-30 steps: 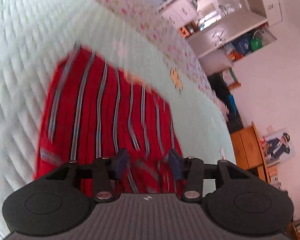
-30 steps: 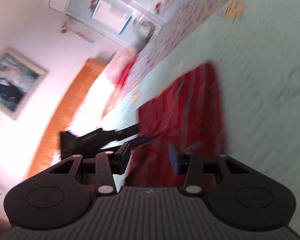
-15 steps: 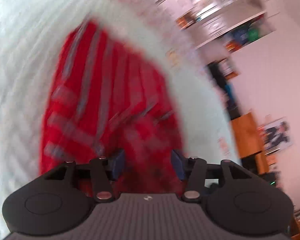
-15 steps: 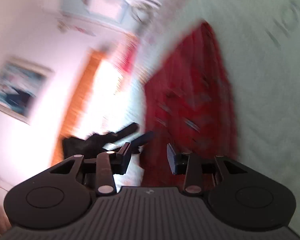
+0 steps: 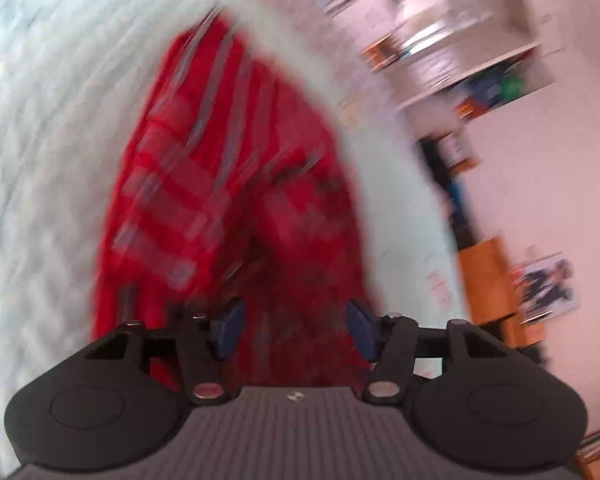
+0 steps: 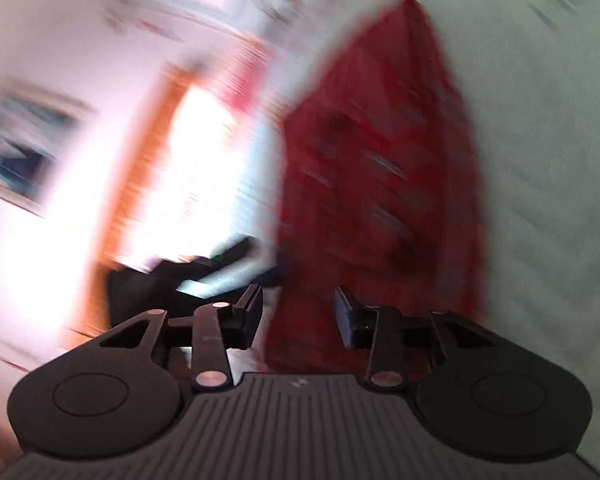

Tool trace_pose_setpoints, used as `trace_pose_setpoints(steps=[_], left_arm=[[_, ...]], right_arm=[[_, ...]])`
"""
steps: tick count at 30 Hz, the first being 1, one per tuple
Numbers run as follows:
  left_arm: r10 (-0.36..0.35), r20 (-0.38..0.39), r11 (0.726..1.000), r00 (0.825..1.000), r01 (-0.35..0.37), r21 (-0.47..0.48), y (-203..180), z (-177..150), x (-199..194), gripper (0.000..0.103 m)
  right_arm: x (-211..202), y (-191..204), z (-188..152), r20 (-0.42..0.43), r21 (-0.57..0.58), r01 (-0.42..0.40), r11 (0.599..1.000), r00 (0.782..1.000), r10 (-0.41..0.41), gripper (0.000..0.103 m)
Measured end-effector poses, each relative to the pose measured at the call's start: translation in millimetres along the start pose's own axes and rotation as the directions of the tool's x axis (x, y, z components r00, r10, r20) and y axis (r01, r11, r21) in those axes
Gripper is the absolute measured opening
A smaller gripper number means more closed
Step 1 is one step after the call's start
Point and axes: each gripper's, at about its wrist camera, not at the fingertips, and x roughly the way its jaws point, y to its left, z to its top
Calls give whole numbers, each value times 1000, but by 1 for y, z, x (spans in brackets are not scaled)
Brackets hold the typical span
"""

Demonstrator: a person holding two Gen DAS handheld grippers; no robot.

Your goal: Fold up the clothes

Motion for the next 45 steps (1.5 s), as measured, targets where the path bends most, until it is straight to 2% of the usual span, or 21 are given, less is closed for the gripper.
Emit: trace_pose_setpoints(steps=[4, 7, 11, 17, 19, 20, 21, 22, 24, 25, 26, 29, 30, 32, 34, 35, 36, 37, 39, 41, 45], left_arm=[[-38, 77, 998, 996, 34, 45, -16, 13, -13, 53], [-98, 157, 995, 983, 92, 48, -28, 47, -14, 55], [11, 238, 996, 971, -32, 88, -52, 107, 6, 55], [59, 350, 995, 935, -82, 50, -49, 175, 22, 56], [75, 343, 997, 936, -77, -6, -38, 180, 29, 56], [76, 332, 997, 940, -73, -22, -33, 174, 32, 56], [78, 320, 997, 944, -69, -39, -27, 169, 35, 56], [80, 309, 996, 948, -65, -56, -22, 163, 38, 53], [82, 286, 994, 955, -58, -90, -11, 152, 43, 50], [81, 314, 995, 946, -59, -77, -11, 145, 37, 50], [73, 378, 997, 923, -60, -46, -14, 137, 24, 51], [76, 519, 997, 851, -49, -65, -2, 124, -12, 62], [98, 519, 993, 849, -52, -102, 8, 127, -14, 62], [104, 471, 981, 876, -12, -194, 34, 139, -10, 61], [81, 420, 962, 904, 40, -271, 52, 150, -2, 60], [62, 411, 959, 910, 60, -276, 56, 154, -1, 60], [43, 405, 959, 913, 76, -274, 59, 157, -1, 60], [26, 402, 955, 915, 96, -280, 63, 160, 0, 60], [-23, 392, 944, 920, 150, -295, 73, 161, 2, 60], [-46, 363, 940, 931, 163, -300, 78, 159, 9, 60], [-89, 325, 927, 942, 197, -320, 91, 158, 16, 60]], right_arm=[[-11, 6, 9, 55, -2, -59, 998, 997, 59, 36], [-17, 8, 38, 139, 37, -144, 989, 981, 138, 37], [-4, 22, 94, 222, 21, -117, 993, 969, 109, 36], [22, 30, 170, 329, 68, -130, 989, 939, 101, 36], [28, 19, 185, 355, 99, -157, 983, 928, 113, 36], [38, 12, 190, 334, 114, -179, 977, 933, 131, 36], [48, 6, 193, 309, 129, -173, 976, 943, 126, 38], [60, 1, 189, 269, 136, -90, 987, 962, 51, 38], [79, -8, 179, 198, 141, 46, 989, 977, -74, 38], [79, -13, 173, 202, 141, 7, 990, 979, -36, 38], [78, -15, 168, 209, 138, -23, 990, 978, -6, 38], [75, 20, 160, 220, -32, 25, 999, 975, -18, 38], [78, 35, 158, 213, -104, 42, 994, 977, -19, 38], [100, 70, 154, 154, -240, 19, 971, 988, 18, 38], [129, 91, 149, 60, -292, -69, 954, 994, 91, 34], [143, 90, 145, 16, -308, -71, 949, 997, 79, 32], [159, 78, 141, -30, -320, -16, 947, 1000, 6, 20], [170, 63, 137, -64, -325, 14, 946, 997, -37, 0], [166, 22, 130, -59, -281, -64, 958, 997, 50, 0], [164, 12, 135, -60, -224, -112, 968, 993, 101, 0], [166, 9, 131, -49, -245, -125, 961, 992, 117, 0]])
